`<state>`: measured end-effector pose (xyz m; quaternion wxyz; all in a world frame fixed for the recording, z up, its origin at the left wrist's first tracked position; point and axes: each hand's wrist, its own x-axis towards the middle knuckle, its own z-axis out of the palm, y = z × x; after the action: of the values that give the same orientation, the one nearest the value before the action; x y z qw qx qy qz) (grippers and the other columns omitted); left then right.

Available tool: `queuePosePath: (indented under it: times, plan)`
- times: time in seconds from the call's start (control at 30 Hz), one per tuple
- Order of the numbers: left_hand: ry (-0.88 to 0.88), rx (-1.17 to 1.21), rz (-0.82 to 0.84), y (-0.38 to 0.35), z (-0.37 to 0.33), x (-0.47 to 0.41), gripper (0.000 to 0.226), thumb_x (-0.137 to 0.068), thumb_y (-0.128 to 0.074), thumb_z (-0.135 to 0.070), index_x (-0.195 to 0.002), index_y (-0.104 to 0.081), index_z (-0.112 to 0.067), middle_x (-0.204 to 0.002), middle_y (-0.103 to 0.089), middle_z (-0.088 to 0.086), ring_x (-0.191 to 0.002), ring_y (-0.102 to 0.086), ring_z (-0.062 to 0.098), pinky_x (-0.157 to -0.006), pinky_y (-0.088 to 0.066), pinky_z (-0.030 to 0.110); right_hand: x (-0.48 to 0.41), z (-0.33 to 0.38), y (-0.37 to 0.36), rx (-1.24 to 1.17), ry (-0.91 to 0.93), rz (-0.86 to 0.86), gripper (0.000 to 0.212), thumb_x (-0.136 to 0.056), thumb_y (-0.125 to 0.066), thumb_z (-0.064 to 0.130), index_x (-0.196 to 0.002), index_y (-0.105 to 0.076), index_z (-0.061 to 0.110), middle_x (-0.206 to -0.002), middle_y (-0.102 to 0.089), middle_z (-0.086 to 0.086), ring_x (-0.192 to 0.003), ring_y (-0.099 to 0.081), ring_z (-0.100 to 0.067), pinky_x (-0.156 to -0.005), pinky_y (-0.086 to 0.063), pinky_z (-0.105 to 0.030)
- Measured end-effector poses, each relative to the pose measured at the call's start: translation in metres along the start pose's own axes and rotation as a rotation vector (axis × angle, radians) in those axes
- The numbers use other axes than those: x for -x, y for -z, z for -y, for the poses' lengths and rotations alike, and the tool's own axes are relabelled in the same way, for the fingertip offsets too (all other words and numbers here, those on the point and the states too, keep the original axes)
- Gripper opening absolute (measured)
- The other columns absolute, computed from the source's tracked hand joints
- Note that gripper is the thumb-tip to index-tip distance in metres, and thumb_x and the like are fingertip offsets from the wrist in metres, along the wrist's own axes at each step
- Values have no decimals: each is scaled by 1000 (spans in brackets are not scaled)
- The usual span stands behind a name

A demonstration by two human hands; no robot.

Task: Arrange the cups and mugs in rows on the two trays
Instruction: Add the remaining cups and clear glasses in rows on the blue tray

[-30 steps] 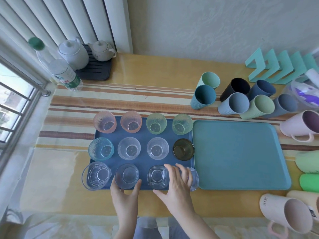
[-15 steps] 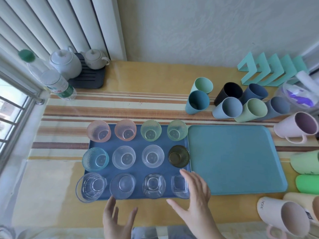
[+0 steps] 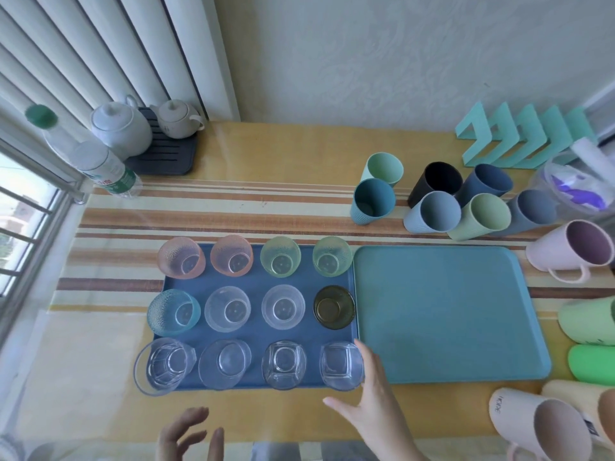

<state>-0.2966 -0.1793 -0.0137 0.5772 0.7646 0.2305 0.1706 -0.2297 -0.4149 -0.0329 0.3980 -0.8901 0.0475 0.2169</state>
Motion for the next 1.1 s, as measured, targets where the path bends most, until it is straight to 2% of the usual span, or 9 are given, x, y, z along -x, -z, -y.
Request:
queuePosePath:
  times: [0.1,0.17,0.3,0.53,0.8,0.87,0.97,1.03,1.1]
  plan:
    - [-63,-17,43,-8,-10,0,39,-62,-60,-31,-97,-50,-46,-93,-58,-25,-79,-57,-4,-64,-47,9,-8,3,-3,13,-9,-29,88,-66,-80,36,-129,-18,42,-132,-33,24,-124,-38,0,-88,-22,4]
    - [-84,-15,58,-14,-18,-3,40,-66,-62,-33,-100,-50,-49,-95,-58,-23,-80,-57,-2,-65,-47,10,-11,2,-2,7,-11,-15,86,-66,-80,34,-128,-21,42,-128,-34,28,-121,-40,0,-89,-21,5]
    - [-100,0,120,-24,-35,-11,31,-78,-58,-56,-106,-50,-47,-99,-58,-14,-84,-58,3,-69,-48,11,-14,-2,0,10,5,20,86,-66,-80,36,-130,-23,43,-131,-38,23,-122,-39,3,-95,-23,-2]
    - [-161,-26,179,-50,-56,-34,32,-78,-58,-31,-107,-51,-40,-104,-60,0,-92,-59,14,-78,-49,18,-16,-1,1,4,23,44,85,-68,-79,36,-131,-23,41,-132,-37,21,-122,-37,5,-95,-21,1]
    - [-125,-92,204,-64,-67,-51,30,-79,-52,-33,-108,-50,-42,-110,-59,-6,-92,-58,18,-84,-42,12,-15,-3,-3,-20,28,24,82,-67,-78,39,-128,-23,40,-134,-36,16,-126,-37,-2,-95,-20,1]
    - [-120,-88,216,-68,-68,-50,31,-79,-52,-33,-108,-50,-42,-111,-58,-9,-94,-58,19,-84,-42,12,-14,-2,-2,-19,22,52,90,-64,-76,51,-132,-19,40,-140,-31,15,-131,-32,-3,-98,-21,-3]
    - [-135,-87,246,-74,-71,-50,32,-80,-52,-31,-110,-50,-41,-112,-56,-16,-97,-57,17,-85,-43,12,-14,7,7,-24,17,17,110,-53,-56,81,-141,-11,32,-146,-20,15,-135,-22,3,-104,-20,-8]
    - [-151,-112,253,-76,-71,-52,32,-81,-51,-30,-111,-50,-39,-113,-55,-17,-100,-56,15,-87,-42,12,-19,15,17,-65,47,-101,103,-58,-56,79,-140,-13,33,-142,-22,19,-131,-19,10,-104,-16,-5]
    - [-150,-156,256,-76,-69,-56,33,-80,-51,-30,-112,-49,-38,-114,-54,-19,-103,-55,14,-89,-41,12,-33,27,24,-45,83,-169,93,-66,-59,67,-140,-14,33,-141,-25,18,-131,-20,7,-105,-17,-8]
